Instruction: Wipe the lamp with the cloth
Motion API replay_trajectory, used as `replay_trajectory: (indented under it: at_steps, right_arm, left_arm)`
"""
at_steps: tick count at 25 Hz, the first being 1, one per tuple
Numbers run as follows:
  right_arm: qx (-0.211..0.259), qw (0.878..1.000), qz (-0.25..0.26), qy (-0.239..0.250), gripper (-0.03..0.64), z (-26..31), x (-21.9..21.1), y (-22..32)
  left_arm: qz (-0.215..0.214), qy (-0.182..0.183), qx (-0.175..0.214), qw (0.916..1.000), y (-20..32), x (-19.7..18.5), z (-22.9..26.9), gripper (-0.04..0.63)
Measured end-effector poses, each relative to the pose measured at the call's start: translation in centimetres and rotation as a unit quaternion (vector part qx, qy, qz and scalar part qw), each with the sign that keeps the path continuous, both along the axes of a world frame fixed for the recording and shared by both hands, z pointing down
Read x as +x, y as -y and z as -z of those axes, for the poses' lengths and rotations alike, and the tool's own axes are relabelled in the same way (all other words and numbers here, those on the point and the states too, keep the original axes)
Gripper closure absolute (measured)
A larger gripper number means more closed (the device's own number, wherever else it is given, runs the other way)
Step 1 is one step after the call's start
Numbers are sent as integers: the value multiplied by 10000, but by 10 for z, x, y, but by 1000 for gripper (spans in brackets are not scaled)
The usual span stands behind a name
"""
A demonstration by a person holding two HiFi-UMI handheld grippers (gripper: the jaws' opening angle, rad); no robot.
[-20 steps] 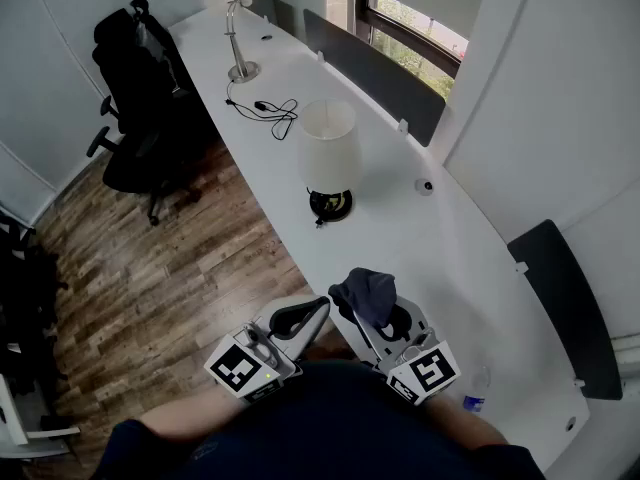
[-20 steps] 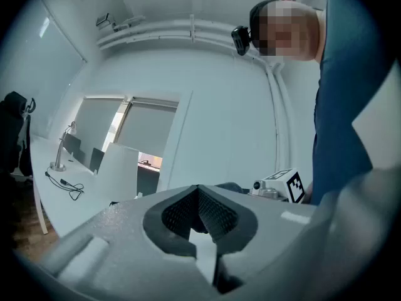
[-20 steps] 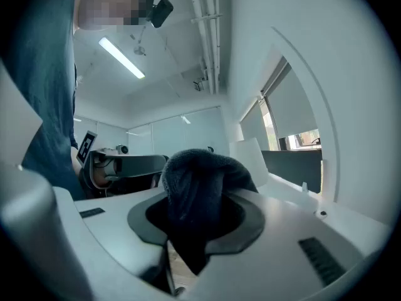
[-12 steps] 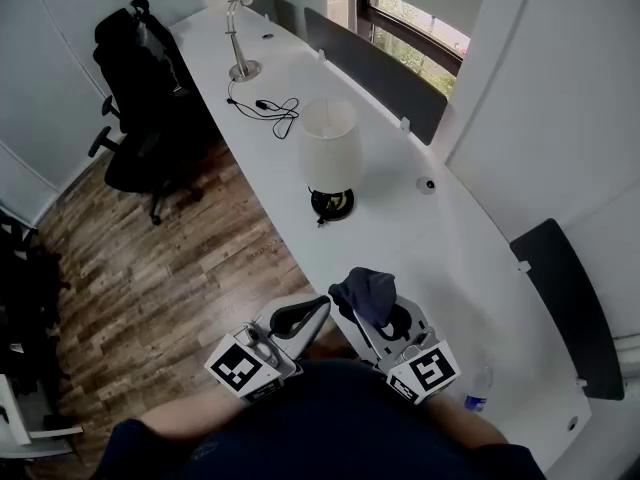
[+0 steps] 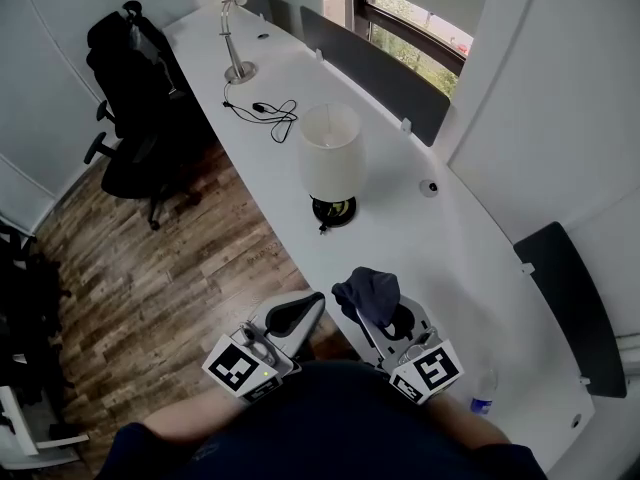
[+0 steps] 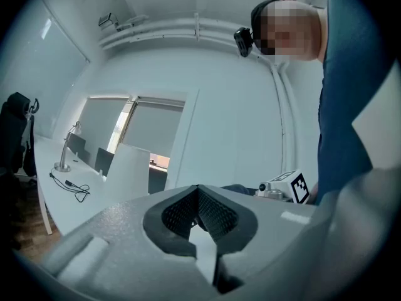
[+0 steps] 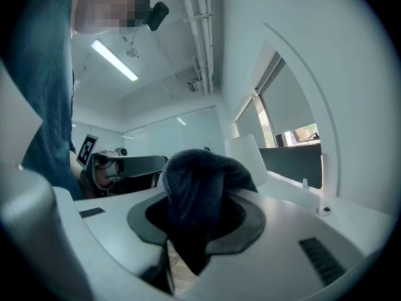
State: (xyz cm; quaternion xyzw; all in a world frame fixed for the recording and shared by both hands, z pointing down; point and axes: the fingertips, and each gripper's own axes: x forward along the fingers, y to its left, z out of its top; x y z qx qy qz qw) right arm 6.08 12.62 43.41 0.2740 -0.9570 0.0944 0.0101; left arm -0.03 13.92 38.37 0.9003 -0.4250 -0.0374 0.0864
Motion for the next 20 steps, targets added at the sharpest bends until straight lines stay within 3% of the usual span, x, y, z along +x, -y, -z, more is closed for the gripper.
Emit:
replay_trajectory:
  at_steps: [11,15,20]
  right_arm:
    - [91,9976,-683,36,492,20,-43,75]
    - [153,9949,-992,-29,492,29,-60,99]
    - [166,9890,-1464,-104,492,36,-72,123]
  left_arm:
    - [-489,-117,246,9984,76,-59,15,589]
    - [-571,32,118,9983,108,-89,14,589]
    - [-890,-46,187,9958,143,-110,21,589]
